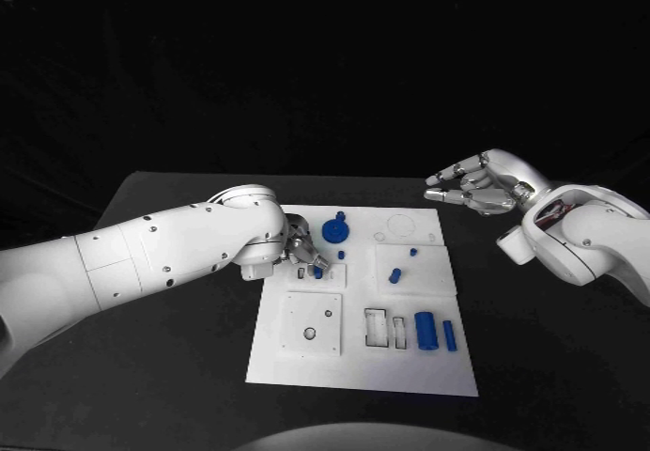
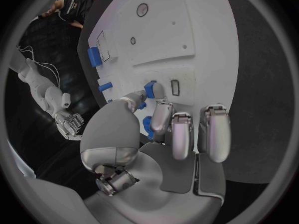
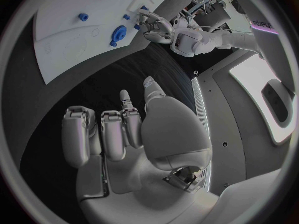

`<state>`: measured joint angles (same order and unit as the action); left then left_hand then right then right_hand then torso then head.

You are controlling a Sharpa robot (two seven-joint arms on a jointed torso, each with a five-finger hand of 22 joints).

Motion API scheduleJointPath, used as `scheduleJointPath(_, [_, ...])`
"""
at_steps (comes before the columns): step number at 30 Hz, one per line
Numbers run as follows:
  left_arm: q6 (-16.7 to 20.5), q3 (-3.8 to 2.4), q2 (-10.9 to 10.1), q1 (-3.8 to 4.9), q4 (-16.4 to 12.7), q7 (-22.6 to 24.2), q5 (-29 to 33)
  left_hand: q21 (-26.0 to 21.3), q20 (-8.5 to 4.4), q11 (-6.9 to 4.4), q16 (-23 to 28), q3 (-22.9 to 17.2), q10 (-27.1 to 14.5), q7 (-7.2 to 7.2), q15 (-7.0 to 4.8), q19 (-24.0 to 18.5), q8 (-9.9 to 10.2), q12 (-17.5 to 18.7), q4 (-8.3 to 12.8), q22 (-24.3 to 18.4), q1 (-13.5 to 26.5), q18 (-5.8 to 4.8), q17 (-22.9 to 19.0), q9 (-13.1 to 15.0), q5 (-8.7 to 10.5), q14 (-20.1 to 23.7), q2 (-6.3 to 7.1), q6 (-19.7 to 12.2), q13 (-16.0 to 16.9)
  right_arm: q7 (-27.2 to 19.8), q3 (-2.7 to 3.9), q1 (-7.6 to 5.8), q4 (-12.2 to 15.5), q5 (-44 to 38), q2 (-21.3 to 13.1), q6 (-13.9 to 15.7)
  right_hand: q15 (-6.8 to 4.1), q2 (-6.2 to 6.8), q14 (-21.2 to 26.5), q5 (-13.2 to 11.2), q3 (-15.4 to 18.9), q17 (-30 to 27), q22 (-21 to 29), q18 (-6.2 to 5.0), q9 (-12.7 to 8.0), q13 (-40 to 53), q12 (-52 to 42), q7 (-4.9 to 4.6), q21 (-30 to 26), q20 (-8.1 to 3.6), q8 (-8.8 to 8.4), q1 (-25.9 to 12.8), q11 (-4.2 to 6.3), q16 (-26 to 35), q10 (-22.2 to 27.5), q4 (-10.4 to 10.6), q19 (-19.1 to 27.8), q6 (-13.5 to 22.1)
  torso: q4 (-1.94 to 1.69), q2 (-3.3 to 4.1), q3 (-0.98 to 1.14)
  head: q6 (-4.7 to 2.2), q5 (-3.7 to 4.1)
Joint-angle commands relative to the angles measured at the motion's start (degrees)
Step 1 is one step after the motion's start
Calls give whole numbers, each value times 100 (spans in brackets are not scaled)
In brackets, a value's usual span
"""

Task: Assemble the parts on the task board

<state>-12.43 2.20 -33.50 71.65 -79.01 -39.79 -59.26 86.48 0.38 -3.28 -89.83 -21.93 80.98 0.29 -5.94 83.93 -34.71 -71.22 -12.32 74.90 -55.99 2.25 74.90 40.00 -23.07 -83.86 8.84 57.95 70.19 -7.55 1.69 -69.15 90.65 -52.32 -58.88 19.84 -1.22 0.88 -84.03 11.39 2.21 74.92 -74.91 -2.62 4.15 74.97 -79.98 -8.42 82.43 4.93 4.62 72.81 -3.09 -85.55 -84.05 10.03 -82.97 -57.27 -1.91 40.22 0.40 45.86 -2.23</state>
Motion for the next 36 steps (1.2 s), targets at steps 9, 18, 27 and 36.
scheduleJointPath(9, [-136, 22, -81, -51, -83, -734, 53, 32, -35, -8, -17, 435, 56, 12, -38, 439, 23, -33, -113, 1022, -22, -113, 1510, -6, 24, -614, 19, 70, 27, -66, 0, 4, -6, 8, 3, -57, 2, -3, -404, -69, 63, 573, -4, -60, 7, 895, 16, 41, -23, -12, 23, -65, -1, 39, -105, 13, 11, -1, -2, 0, 2, 3, -1])
scheduleJointPath(18, [-3, -63, -286, -47, -263, -718, 37, 24, -40, -8, -17, 1213, 64, 4, -40, 440, 40, -32, -404, 1023, -102, -111, 1510, -9, 1347, -614, -102, 91, 45, -75, -1, 6, -30, 21, 13, -52, 2, -17, -403, -156, 144, 566, 5, -61, 8, 889, 23, 42, -31, -13, 26, -111, -1, 46, -101, 63, 13, 2, 1, -6, 5, 0, -2])
scheduleJointPath(27, [127, -303, -575, -10, -473, -623, 433, -155, -39, 26, -17, 1798, -112, 53, -31, 355, 71, 233, -425, 781, -244, -54, 1510, 4, 1587, -614, -186, -83, -218, -83, -5, 19, -63, 32, 28, -55, 2, -21, -402, -183, 172, 563, 8, -62, 8, 888, 23, 43, -34, -13, 27, -125, -1, 49, -100, 80, 14, 2, 5, 3, 3, -40, 5])
scheduleJointPath(36, [-270, -453, -709, 235, -228, -525, 714, -437, 165, 336, -17, 2245, -541, 419, 214, 217, 732, 720, -420, 430, -735, 21, 1510, -509, 1522, -614, -343, -853, -747, -85, -9, 30, -101, 37, 35, -56, 2, -21, -402, -183, 172, 563, 8, -62, 8, 888, 23, 43, -34, -13, 27, -125, -1, 49, -100, 80, 14, 2, -10, 0, -2, -78, -17])
